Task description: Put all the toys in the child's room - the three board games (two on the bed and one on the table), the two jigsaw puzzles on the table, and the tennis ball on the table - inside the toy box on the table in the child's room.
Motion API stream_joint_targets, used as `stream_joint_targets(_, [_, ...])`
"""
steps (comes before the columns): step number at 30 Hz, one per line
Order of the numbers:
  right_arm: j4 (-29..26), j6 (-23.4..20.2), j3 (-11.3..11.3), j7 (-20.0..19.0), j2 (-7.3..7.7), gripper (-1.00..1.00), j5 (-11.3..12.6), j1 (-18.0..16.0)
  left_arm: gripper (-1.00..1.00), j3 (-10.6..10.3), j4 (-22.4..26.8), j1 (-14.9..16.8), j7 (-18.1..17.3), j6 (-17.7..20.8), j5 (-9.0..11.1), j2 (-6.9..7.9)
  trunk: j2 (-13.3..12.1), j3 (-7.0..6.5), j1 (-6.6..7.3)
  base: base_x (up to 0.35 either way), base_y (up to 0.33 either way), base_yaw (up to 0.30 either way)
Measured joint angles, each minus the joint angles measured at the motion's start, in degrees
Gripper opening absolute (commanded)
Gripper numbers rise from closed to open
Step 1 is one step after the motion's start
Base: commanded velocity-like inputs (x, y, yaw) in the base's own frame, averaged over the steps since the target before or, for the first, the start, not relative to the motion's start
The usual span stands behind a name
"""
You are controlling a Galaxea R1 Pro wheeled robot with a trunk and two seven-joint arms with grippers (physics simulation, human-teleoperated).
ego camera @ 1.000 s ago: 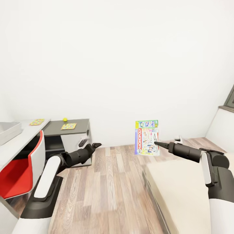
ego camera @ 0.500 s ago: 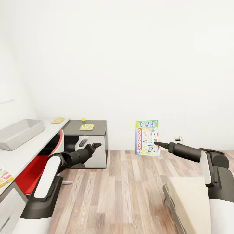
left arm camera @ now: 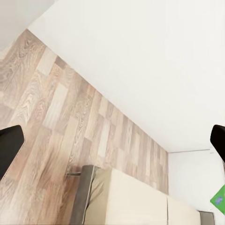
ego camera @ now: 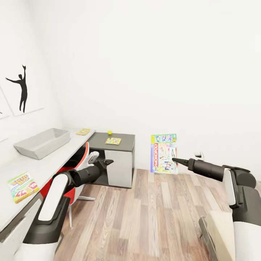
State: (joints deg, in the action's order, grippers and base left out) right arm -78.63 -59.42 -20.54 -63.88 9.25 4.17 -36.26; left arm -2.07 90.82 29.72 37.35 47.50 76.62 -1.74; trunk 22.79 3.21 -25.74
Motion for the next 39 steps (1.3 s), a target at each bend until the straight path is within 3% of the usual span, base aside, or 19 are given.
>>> stream_joint_targets(22, [-0.18,0.0,-0.24,0.0,-0.01,-1.0,0.11,0.09,1.0,-0.14,-0.07,0.01,0.06,-0.01,-0.1,0.01,0.0,0.0,0.03,0.284,-0.074,0.095])
stream_joint_targets(39, [-0.18,0.0,-0.17,0.0,-0.04,-1.0,0.06,0.09,1.0,-0.23,-0.06,0.0,0.11,0.0,-0.18,0.02,0.0,0.0,0.03,0.325,-0.123,0.264])
